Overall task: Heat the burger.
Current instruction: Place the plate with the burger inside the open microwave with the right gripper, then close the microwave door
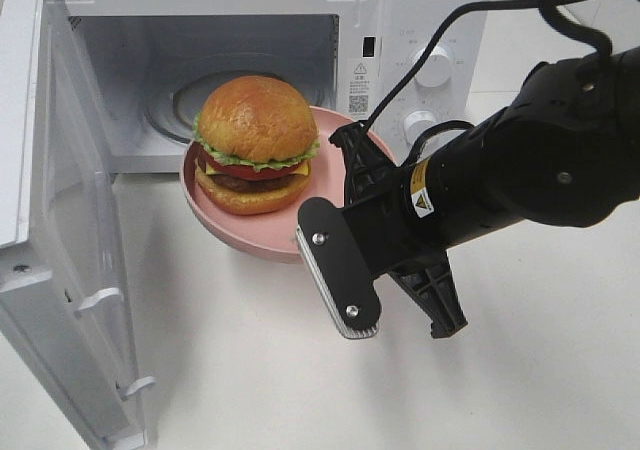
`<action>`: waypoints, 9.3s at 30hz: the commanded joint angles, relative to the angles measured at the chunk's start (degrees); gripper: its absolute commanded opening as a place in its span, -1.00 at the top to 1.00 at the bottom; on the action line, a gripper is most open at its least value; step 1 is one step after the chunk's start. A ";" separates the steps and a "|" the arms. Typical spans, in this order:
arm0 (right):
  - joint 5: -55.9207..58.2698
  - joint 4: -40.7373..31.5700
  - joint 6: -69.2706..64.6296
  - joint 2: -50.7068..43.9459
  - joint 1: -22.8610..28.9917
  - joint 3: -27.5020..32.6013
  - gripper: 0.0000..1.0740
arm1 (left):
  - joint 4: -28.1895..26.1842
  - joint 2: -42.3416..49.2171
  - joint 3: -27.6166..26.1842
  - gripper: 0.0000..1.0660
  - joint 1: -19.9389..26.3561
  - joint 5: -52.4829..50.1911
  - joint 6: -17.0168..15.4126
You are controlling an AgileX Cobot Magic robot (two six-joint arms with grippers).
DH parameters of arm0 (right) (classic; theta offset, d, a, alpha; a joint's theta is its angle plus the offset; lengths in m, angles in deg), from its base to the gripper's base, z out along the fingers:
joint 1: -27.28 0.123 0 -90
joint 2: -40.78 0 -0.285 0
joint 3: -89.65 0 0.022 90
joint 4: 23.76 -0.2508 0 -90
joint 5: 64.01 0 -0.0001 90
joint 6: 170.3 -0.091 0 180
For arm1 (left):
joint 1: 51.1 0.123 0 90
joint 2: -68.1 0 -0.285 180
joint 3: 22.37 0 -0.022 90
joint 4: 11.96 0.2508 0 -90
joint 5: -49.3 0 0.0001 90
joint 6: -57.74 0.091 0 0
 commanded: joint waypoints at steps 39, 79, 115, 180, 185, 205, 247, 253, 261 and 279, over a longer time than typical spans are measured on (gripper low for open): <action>2.58 7.96 -10.03 14.95 -0.11 -21.66 1.00 | -0.23 1.09 -0.06 -0.87 0.06 -0.52 -0.17; 13.81 9.17 -18.62 31.57 1.03 -47.50 1.00 | -0.23 0.97 -0.06 -0.87 0.06 -0.52 -0.17; 16.90 12.09 -22.17 45.15 -0.97 -69.61 0.98 | -0.23 0.97 -0.06 -0.87 0.06 -0.52 -0.17; -1.20 10.89 -25.44 27.85 -0.92 -40.79 -0.48 | -0.23 0.97 -0.06 -0.87 0.06 -0.52 -0.17; -2.35 10.89 -25.50 24.18 -0.92 -35.70 -0.47 | -0.23 0.97 -0.06 -0.87 0.06 -0.52 -0.17; -3.72 10.43 -36.84 3.78 -0.92 -11.57 -0.42 | -0.23 0.97 -0.06 -0.87 0.06 -0.52 -0.17; 49.05 1.60 -80.62 -38.39 -0.80 4.87 -0.42 | -0.23 0.97 -0.06 -0.87 0.06 -0.52 -0.17; 52.31 1.95 -79.76 -45.61 -0.80 4.87 -0.42 | -0.23 0.97 -0.06 -0.87 0.06 -0.52 -0.17; 53.63 1.66 -79.81 -54.89 -2.81 4.87 -0.42 | -0.23 0.97 -0.06 -0.87 0.06 -0.52 -0.17; 53.74 -4.35 -73.74 -76.26 -27.16 9.34 -0.42 | -0.23 0.97 -0.06 -0.87 0.06 -0.52 -0.17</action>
